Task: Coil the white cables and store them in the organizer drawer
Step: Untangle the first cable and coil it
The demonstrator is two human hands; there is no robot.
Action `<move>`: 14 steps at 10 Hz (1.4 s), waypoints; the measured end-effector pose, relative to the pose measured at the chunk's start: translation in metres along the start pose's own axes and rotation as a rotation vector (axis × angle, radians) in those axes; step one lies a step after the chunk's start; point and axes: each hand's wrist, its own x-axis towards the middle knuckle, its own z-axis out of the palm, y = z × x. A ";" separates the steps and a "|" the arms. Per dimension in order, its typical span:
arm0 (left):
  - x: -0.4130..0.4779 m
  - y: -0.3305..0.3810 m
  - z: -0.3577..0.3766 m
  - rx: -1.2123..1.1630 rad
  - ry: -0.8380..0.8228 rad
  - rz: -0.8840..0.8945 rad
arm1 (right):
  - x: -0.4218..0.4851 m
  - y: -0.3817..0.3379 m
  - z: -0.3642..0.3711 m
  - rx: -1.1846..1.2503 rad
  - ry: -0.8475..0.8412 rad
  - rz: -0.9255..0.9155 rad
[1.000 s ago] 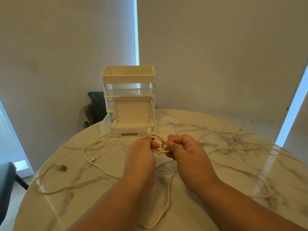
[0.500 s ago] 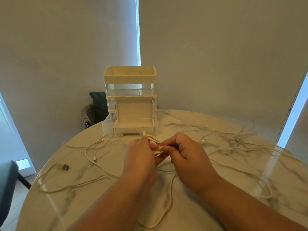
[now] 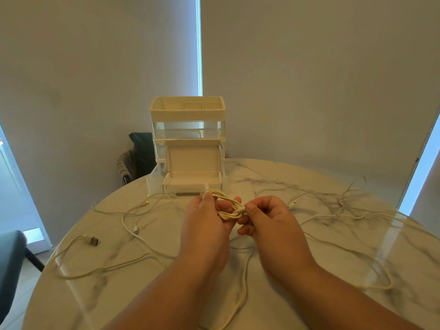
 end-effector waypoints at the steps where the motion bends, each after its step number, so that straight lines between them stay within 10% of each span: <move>1: 0.000 -0.004 0.008 -0.316 0.014 -0.192 | 0.000 0.000 -0.003 -0.031 -0.020 -0.003; 7: 0.010 -0.001 -0.003 -0.466 -0.109 -0.407 | 0.014 0.007 -0.016 -0.154 -0.178 -0.016; 14: 0.034 -0.020 -0.024 0.014 -0.046 -0.192 | 0.034 0.008 -0.011 -0.211 -0.179 -0.014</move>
